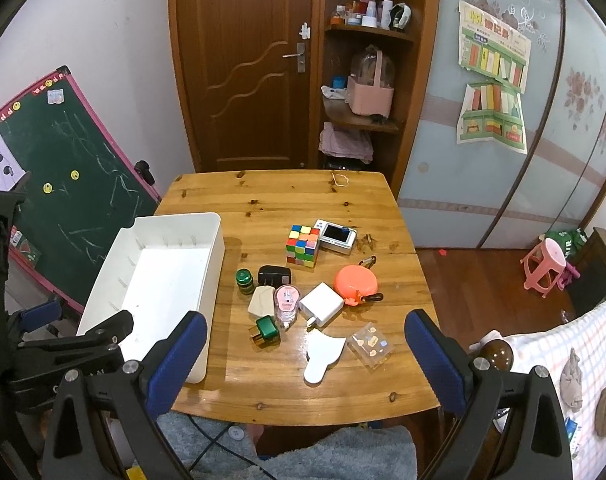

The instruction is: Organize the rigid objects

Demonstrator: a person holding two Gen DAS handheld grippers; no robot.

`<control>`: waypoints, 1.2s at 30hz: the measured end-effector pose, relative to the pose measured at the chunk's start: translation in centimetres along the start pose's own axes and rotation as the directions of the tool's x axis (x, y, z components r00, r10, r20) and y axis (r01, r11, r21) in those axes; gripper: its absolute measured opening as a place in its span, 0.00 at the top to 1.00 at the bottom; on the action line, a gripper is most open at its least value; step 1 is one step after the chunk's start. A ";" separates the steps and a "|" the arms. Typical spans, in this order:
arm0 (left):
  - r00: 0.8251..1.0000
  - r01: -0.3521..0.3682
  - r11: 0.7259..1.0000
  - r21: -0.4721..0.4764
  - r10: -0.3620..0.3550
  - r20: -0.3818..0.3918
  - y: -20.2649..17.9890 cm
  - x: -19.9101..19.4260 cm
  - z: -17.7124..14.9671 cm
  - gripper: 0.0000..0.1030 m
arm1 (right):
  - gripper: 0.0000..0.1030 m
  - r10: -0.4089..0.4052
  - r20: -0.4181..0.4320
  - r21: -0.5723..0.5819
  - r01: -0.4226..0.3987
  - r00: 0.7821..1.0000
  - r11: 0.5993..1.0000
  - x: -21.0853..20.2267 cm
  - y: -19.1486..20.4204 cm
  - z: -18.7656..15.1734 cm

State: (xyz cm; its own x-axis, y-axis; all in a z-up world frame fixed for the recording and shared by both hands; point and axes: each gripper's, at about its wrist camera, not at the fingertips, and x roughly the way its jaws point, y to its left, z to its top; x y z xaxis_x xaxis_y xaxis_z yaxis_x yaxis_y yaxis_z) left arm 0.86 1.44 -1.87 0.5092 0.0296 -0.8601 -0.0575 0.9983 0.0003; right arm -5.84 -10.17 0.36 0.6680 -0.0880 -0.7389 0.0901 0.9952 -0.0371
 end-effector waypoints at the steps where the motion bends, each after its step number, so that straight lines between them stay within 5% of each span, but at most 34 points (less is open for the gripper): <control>1: 1.000 0.000 1.000 0.001 0.000 -0.001 0.0 0.0 0.0 0.00 | 0.03 0.002 -0.004 0.002 -0.002 1.000 1.000 0.1 -0.1 0.0; 36: 1.000 -0.004 1.000 0.027 0.005 -0.007 -0.5 1.4 0.6 0.00 | 0.03 -0.017 -0.039 0.008 0.017 0.999 1.000 2.9 -0.9 0.6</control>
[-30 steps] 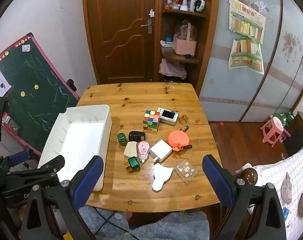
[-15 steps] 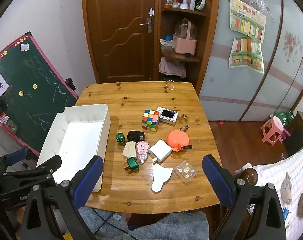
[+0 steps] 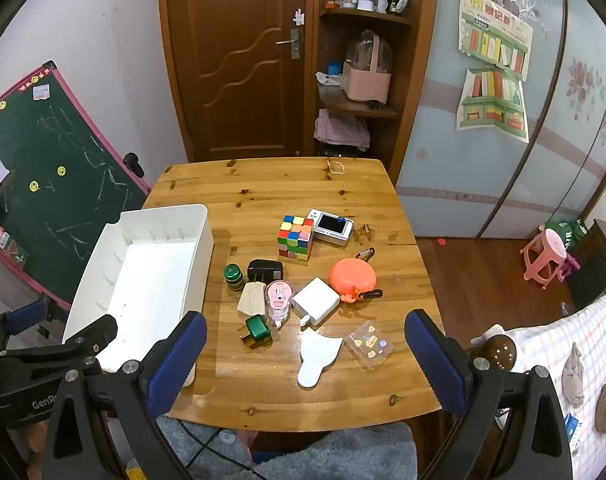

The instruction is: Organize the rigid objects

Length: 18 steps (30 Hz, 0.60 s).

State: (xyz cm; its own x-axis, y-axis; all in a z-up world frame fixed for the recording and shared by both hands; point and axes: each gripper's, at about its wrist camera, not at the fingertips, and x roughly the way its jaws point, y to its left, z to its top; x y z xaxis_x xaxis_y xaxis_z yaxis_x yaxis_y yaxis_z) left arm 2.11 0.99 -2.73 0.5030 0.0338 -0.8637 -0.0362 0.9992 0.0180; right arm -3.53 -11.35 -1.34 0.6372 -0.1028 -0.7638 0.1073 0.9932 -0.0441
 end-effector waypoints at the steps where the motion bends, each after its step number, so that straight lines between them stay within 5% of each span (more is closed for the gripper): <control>1: 1.000 0.002 1.000 0.001 -0.002 0.000 0.0 0.0 0.0 0.00 | 0.03 -0.002 0.005 -0.002 0.002 1.000 1.000 0.0 0.0 0.0; 18: 1.000 0.027 1.000 0.009 -0.027 0.004 -0.8 1.1 0.7 0.00 | 0.03 0.019 0.065 -0.041 -0.017 0.998 0.999 0.5 -0.1 0.5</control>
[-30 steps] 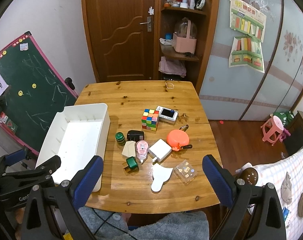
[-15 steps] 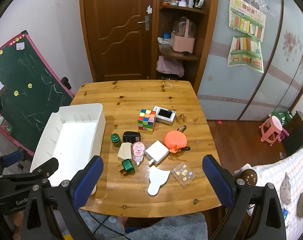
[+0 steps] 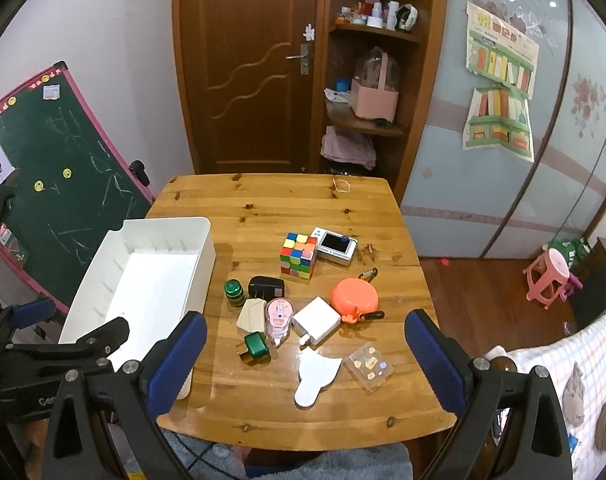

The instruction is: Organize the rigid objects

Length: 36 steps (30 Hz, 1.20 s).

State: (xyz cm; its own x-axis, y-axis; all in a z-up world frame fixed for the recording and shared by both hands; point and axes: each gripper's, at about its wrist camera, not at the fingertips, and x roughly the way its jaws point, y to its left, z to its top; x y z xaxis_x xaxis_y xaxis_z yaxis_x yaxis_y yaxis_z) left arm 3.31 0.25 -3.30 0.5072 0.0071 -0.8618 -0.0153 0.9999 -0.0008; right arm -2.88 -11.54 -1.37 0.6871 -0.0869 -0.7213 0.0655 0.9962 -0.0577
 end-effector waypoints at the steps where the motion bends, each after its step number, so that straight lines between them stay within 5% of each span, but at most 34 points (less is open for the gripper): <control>1: 1.000 0.001 1.000 -0.001 -0.001 0.000 0.0 0.1 0.0 0.00 | 0.03 0.000 0.003 -0.002 0.000 1.000 1.000 0.0 0.0 0.0; 11: 0.999 -0.032 0.999 0.004 0.032 -0.005 0.6 1.3 0.0 0.00 | 0.03 0.003 -0.019 0.016 -0.002 1.000 1.000 1.2 -1.0 -0.3; 22: 0.995 -0.087 0.995 -0.051 0.090 0.042 5.2 3.4 -0.7 0.00 | 0.03 0.118 -0.061 0.042 -0.116 0.991 0.992 3.7 -1.1 -1.1; 30: 0.995 -0.094 0.982 -0.164 0.095 -0.002 9.7 6.2 -2.0 0.01 | 0.04 0.167 -0.083 0.003 -0.167 0.983 0.986 5.5 0.2 -2.3; 36: 0.985 -0.174 0.981 -0.080 0.172 -0.031 11.2 7.5 -2.0 0.02 | 0.10 0.172 -0.103 -0.023 -0.175 0.980 0.984 6.9 1.3 -2.8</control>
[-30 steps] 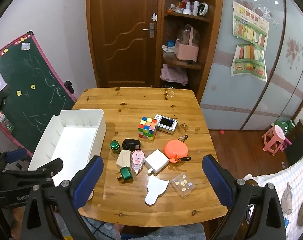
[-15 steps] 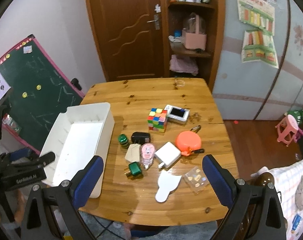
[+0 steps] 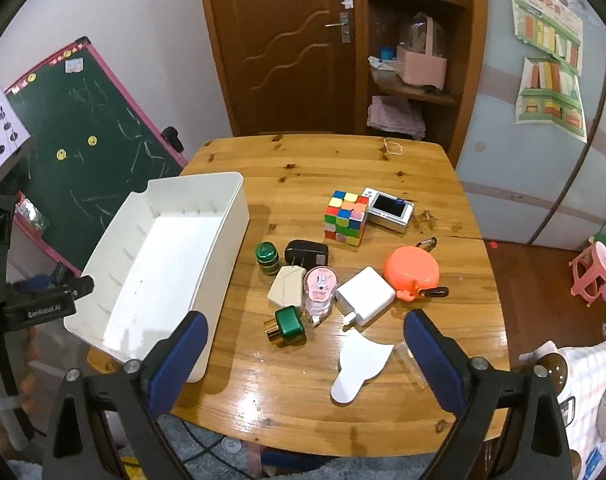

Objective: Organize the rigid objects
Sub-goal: 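Grip the white tray rim with the left tool while the right tool grasps the green-capped bottle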

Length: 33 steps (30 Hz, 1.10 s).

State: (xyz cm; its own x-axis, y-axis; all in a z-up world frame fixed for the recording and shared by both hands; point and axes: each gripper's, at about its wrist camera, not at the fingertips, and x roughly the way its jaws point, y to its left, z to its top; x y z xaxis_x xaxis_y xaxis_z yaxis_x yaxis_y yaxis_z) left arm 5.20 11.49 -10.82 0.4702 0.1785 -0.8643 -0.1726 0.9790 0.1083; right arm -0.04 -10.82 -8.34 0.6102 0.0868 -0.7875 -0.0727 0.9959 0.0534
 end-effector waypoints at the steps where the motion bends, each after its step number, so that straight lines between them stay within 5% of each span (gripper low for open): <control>1: 1.000 0.005 1.000 0.012 -0.005 0.002 0.2 0.1 0.1 0.03 | 0.14 -0.002 -0.005 -0.009 0.002 1.000 1.000 0.4 0.2 0.0; 5: 0.998 0.060 0.998 -0.033 -0.060 -0.013 2.1 1.0 0.5 0.03 | 0.15 -0.002 -0.032 -0.032 0.001 0.999 0.999 2.5 1.1 -0.3; 13: 0.996 0.059 0.994 -0.088 -0.064 -0.059 5.1 3.9 1.5 0.03 | 0.15 -0.003 -0.056 -0.113 -0.003 0.998 0.994 7.2 2.8 -2.2; 25: 0.989 0.043 0.999 -0.012 -0.045 -0.140 5.4 8.5 2.8 0.03 | 0.20 -0.017 -0.077 -0.175 0.004 0.997 0.985 11.7 3.9 -4.2; 33: 0.966 0.107 0.993 -0.051 -0.116 -0.232 6.6 12.0 4.0 0.34 | 0.20 -0.011 -0.064 -0.185 -0.001 0.998 0.983 12.6 3.7 -4.7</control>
State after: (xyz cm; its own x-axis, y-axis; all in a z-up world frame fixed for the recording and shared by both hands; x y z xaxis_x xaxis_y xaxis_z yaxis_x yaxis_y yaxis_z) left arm 13.12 20.51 -18.52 0.2735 0.0364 -0.9612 -0.1651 0.9862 -0.0097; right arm 3.70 -6.14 -20.98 0.5595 0.0745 -0.8255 -0.2184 0.9740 -0.0602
